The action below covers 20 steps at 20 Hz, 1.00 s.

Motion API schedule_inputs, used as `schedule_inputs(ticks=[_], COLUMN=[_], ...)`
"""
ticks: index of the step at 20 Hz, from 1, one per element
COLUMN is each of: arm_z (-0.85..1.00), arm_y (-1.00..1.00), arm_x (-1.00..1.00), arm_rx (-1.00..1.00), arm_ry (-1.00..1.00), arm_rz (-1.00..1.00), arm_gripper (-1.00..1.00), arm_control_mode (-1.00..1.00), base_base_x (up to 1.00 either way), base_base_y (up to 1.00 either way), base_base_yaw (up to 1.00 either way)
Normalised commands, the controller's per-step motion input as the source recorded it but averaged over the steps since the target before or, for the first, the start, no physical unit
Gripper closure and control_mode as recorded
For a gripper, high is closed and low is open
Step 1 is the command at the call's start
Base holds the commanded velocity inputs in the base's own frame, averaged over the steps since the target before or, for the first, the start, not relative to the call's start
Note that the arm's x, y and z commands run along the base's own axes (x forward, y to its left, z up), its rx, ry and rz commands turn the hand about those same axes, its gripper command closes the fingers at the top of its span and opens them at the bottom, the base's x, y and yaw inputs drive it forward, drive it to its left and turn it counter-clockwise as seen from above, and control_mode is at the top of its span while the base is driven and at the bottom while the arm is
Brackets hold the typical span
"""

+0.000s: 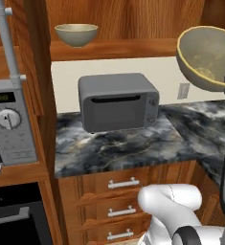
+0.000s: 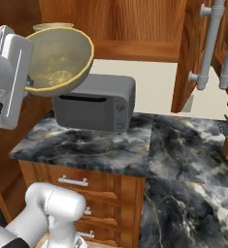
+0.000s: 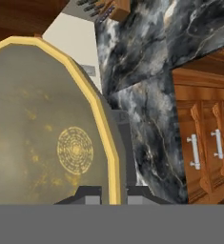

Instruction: Move the bowls from the cabinet to the plates on the dining table.

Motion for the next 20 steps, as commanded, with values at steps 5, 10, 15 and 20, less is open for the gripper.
schedule_inputs(ticks=[5,10,15,20], arm_z=[0.0,0.0,0.0,0.0], arm_y=[0.0,0.0,0.0,0.0], arm_x=[0.0,0.0,0.0,0.0], arm_rx=[0.0,0.0,0.0,0.0], arm_ry=[0.0,0.0,0.0,0.0], arm_rz=[0.0,0.0,0.0,0.0], arm_gripper=[1.0,1.0,1.0,1.0], arm_control_mode=[1.0,1.0,1.0,1.0], base_base_x=[-0.62,-0.62,-0.62,-0.62], base_base_y=[0.24,0.27,0.27,0.32], base_base_yaw=[0.0,0.0,0.0,0.0])
